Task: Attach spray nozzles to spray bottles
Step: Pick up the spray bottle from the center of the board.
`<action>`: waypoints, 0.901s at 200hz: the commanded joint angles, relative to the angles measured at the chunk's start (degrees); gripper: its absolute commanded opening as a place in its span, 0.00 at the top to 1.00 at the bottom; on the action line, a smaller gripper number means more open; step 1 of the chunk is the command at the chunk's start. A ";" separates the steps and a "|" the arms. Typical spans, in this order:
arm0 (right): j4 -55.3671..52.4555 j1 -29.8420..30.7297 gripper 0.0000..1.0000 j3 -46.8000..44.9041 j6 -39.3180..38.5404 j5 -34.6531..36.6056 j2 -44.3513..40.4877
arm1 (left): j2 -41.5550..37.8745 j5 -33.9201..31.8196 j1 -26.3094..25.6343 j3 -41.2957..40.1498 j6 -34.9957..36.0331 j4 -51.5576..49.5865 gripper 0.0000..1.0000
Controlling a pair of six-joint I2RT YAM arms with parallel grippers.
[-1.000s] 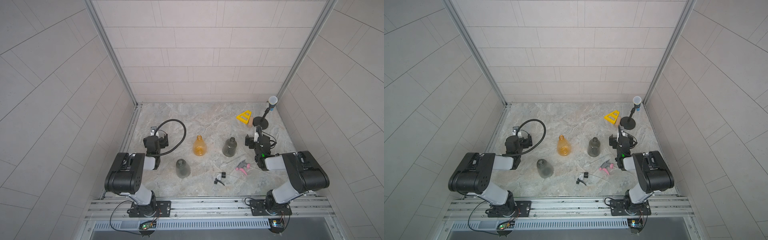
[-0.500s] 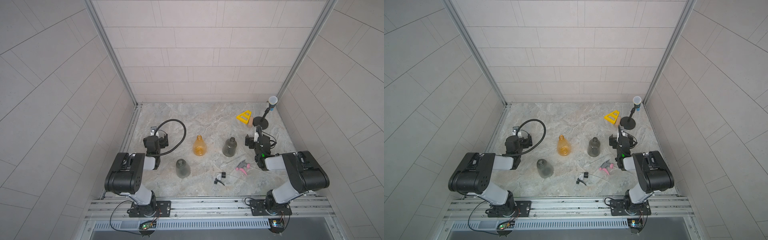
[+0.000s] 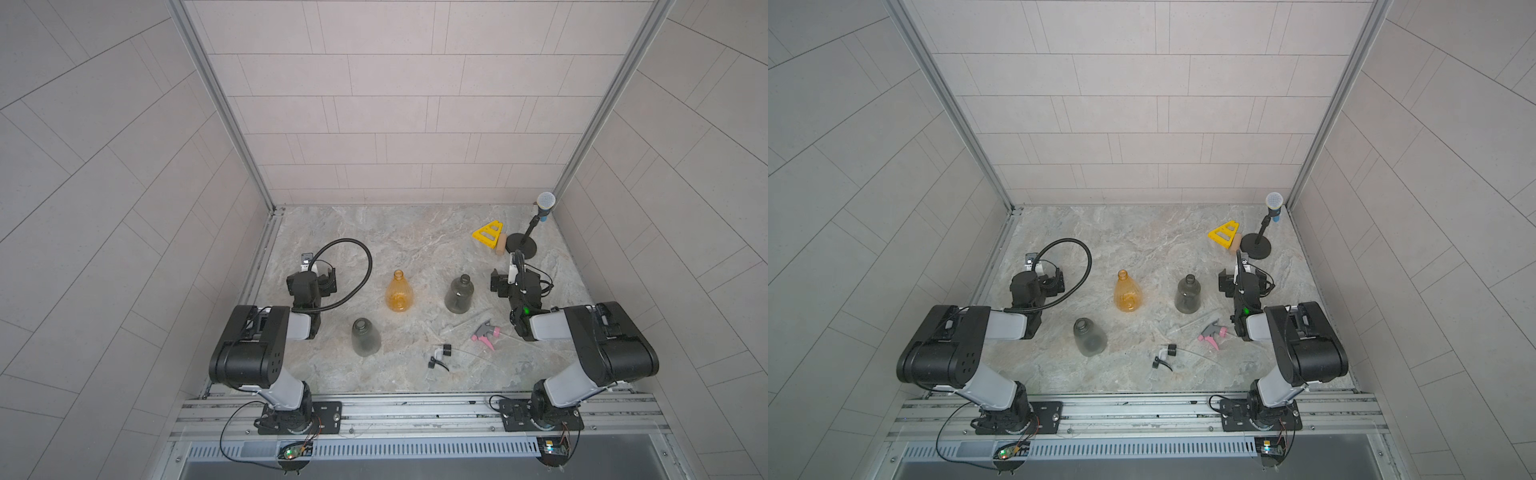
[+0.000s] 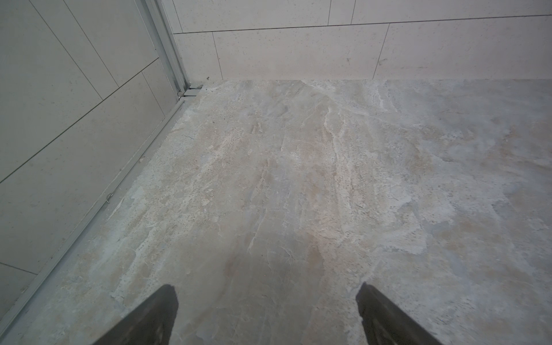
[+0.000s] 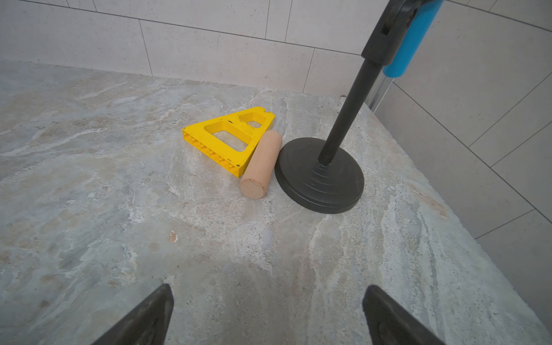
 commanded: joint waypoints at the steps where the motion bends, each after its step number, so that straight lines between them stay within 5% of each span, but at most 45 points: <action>1: 0.62 -0.40 0.00 0.95 -0.44 -0.33 0.77 | 0.48 0.43 0.03 1.03 -0.05 1.10 0.00; 27: 1.75 -0.66 0.00 -0.02 0.16 1.00 -0.79 | -1.19 -0.68 0.37 0.79 -1.01 0.56 0.00; 52: -12.96 0.23 0.00 3.15 0.60 3.31 -8.87 | -8.11 -5.09 0.32 4.92 -2.99 -13.48 0.00; 119: -34.22 1.45 0.00 8.14 10.09 17.50 -17.28 | -23.63 -12.78 0.41 6.57 -11.09 -15.03 0.00; 136: -41.34 1.33 0.00 12.28 16.00 19.26 -17.62 | -24.81 -14.15 0.95 10.44 -18.88 -20.89 0.00; 158: -58.27 -1.81 0.00 18.36 35.50 20.21 -18.08 | -28.13 -23.69 1.65 16.85 -34.88 -39.38 0.00; 180: -55.02 -10.85 0.00 16.31 43.64 2.67 -17.90 | -30.56 -25.60 4.60 19.64 -51.01 -54.18 0.00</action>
